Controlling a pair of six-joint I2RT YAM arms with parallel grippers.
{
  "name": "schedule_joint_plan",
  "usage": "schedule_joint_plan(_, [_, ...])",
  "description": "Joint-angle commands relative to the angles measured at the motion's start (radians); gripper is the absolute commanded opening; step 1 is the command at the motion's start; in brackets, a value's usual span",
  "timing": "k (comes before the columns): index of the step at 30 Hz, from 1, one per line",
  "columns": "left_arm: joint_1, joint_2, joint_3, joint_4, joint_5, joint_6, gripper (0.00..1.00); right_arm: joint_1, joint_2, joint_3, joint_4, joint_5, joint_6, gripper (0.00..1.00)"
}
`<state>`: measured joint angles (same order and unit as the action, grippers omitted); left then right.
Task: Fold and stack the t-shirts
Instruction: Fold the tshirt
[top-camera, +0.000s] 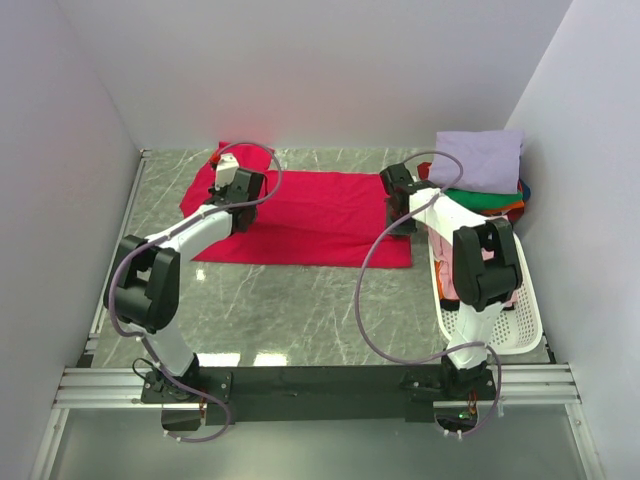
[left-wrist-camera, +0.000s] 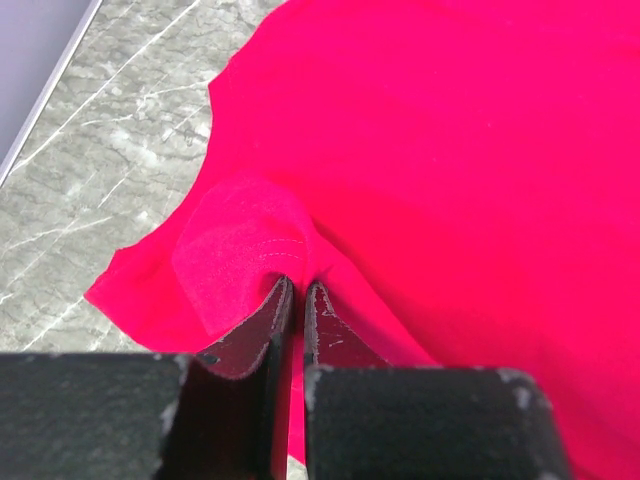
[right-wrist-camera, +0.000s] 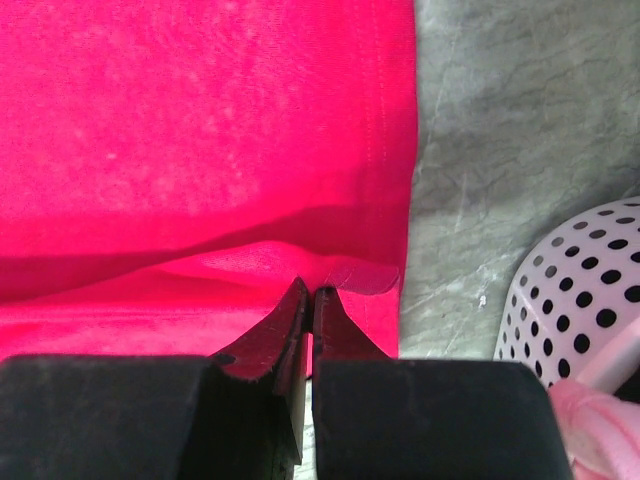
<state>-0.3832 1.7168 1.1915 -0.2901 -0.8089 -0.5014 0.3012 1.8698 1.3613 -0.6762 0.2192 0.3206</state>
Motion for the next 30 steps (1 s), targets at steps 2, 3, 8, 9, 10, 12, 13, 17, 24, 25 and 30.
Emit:
schedule_joint_plan(2, [0.009, 0.017, 0.056, 0.049, 0.011, -0.002, 0.01, -0.017, 0.025, 0.048, -0.008, 0.023, -0.011, 0.0])
schedule_joint_plan(3, [0.009, 0.029, 0.059, 0.048, 0.014, 0.0, 0.01, -0.019, 0.028, 0.053, -0.01, 0.025, -0.011, 0.0])
schedule_joint_plan(8, [0.012, 0.059, 0.092, 0.032, -0.006, -0.008, 0.07, -0.025, 0.043, 0.087, -0.01, 0.04, -0.014, 0.12])
schedule_joint_plan(9, [0.013, 0.066, 0.098, 0.025, -0.016, -0.012, 0.1, -0.028, 0.042, 0.093, -0.01, 0.054, -0.012, 0.17])
schedule_joint_plan(10, [0.015, 0.067, 0.112, 0.017, -0.025, -0.022, 0.18, -0.028, 0.037, 0.102, -0.01, 0.066, -0.011, 0.28])
schedule_joint_plan(12, [0.017, 0.069, 0.138, -0.009, -0.051, -0.035, 0.28, -0.03, 0.009, 0.11, -0.007, 0.08, -0.008, 0.41])
schedule_joint_plan(13, [0.017, 0.067, 0.143, -0.012, -0.059, -0.042, 0.38, -0.033, -0.007, 0.105, 0.0, 0.097, -0.005, 0.5])
schedule_joint_plan(17, [0.017, 0.032, 0.145, 0.009, -0.059, -0.043, 0.61, -0.028, -0.144, 0.05, 0.061, 0.112, -0.002, 0.67])
schedule_joint_plan(24, [-0.008, -0.013, 0.093, 0.045, -0.039, -0.054, 0.83, -0.002, -0.21, -0.044, 0.127, -0.033, -0.015, 0.71])
schedule_joint_plan(25, [-0.006, -0.017, 0.076, 0.07, -0.017, -0.054, 0.86, 0.01, -0.205, -0.057, 0.133, -0.052, -0.014, 0.7])
schedule_joint_plan(30, [0.062, -0.016, 0.025, 0.057, 0.034, -0.068, 0.89, 0.05, -0.172, -0.087, 0.167, -0.133, 0.011, 0.7])
